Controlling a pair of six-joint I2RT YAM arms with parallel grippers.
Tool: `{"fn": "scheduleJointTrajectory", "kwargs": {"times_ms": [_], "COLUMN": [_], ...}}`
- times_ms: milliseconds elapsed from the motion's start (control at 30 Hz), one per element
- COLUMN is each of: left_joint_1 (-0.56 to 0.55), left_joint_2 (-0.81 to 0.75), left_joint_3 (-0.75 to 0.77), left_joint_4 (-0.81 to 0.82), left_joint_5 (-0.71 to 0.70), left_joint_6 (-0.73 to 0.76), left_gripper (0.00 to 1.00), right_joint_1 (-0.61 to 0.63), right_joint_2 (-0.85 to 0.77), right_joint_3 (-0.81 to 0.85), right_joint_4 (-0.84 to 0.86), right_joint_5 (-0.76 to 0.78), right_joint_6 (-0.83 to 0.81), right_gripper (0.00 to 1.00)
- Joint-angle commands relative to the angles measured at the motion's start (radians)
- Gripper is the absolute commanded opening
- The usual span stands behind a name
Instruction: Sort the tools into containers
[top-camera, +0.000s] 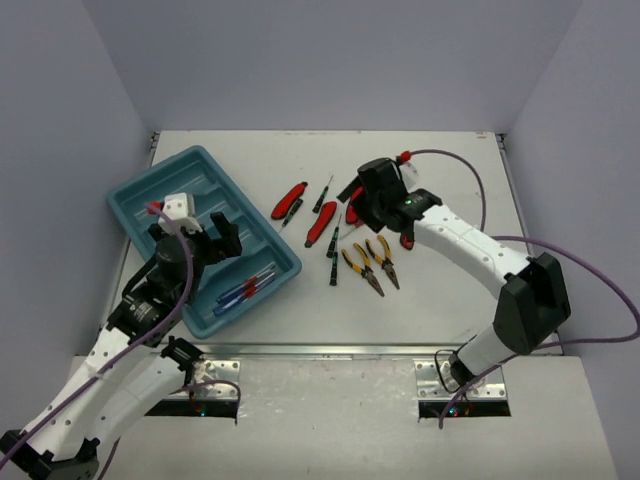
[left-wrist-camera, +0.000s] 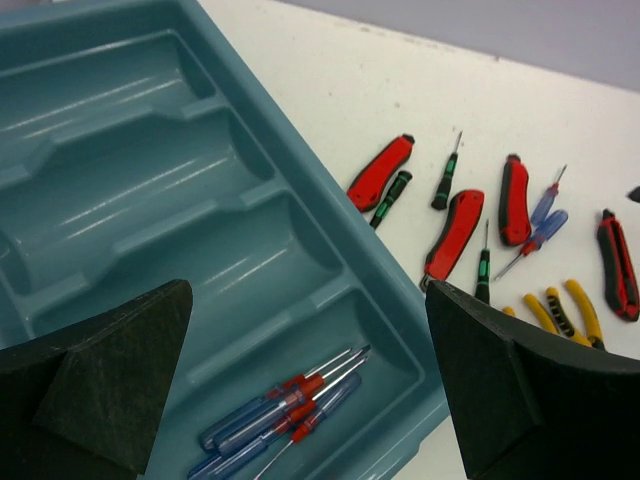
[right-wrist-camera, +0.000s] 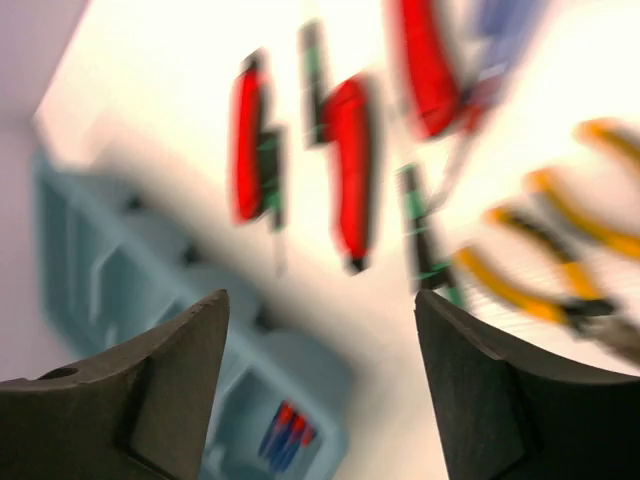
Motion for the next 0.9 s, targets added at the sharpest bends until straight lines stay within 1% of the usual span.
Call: {"fn": "scheduleJointTrajectory", "kwargs": {"times_ms": [0, 67, 133, 267, 333, 400, 433, 533, 733, 867], "left_joint_1": [0.009, 0.009, 0.009, 0.009, 0.009, 0.009, 0.009, 0.009, 0.011, 0.011], "left_joint_2": [0.017, 0.015, 0.013, 0.005, 0.001, -0.002, -0.002, -0.002, -0.002, 0.001], "left_joint_3": [0.02, 0.016, 0.014, 0.014, 0.014, 0.012, 0.012, 0.012, 0.012, 0.012], "left_joint_4": [0.031, 0.032, 0.034, 0.033, 0.033, 0.034, 0.034, 0.036, 0.037, 0.038], "left_joint_5": [0.069, 0.072, 0.069, 0.061, 0.06, 0.056, 0.057, 0.061, 0.067, 0.069], "left_joint_6": [0.021, 0.024, 0.027, 0.029, 0.03, 0.032, 0.032, 0.033, 0.036, 0.038], "left_gripper": [1.0, 1.0, 1.0, 1.0, 1.0, 1.0, 1.0, 1.0, 1.0, 1.0], "right_joint_1": [-0.133, -0.201, -0.255, -0.318, -0.329, -0.334, -0.334, -0.333, -0.311, -0.294], "right_joint_2": [0.026, 0.093, 0.191, 0.349, 0.423, 0.487, 0.511, 0.57, 0.588, 0.612], "right_joint_3": [-0.013, 0.046, 0.131, 0.265, 0.334, 0.396, 0.424, 0.497, 0.506, 0.517], "right_joint_4": [-0.185, -0.281, -0.335, -0.426, -0.446, -0.467, -0.473, -0.481, -0.416, -0.412], "right_joint_5": [0.107, 0.126, 0.122, 0.078, 0.073, 0.067, 0.06, 0.038, 0.004, -0.004], "right_joint_6": [-0.047, -0.039, -0.037, -0.045, -0.047, -0.053, -0.055, -0.055, -0.06, -0.048], "right_gripper": [0.72, 0.71, 0.7, 0.67, 0.65, 0.57, 0.56, 0.56, 0.56, 0.56]}}
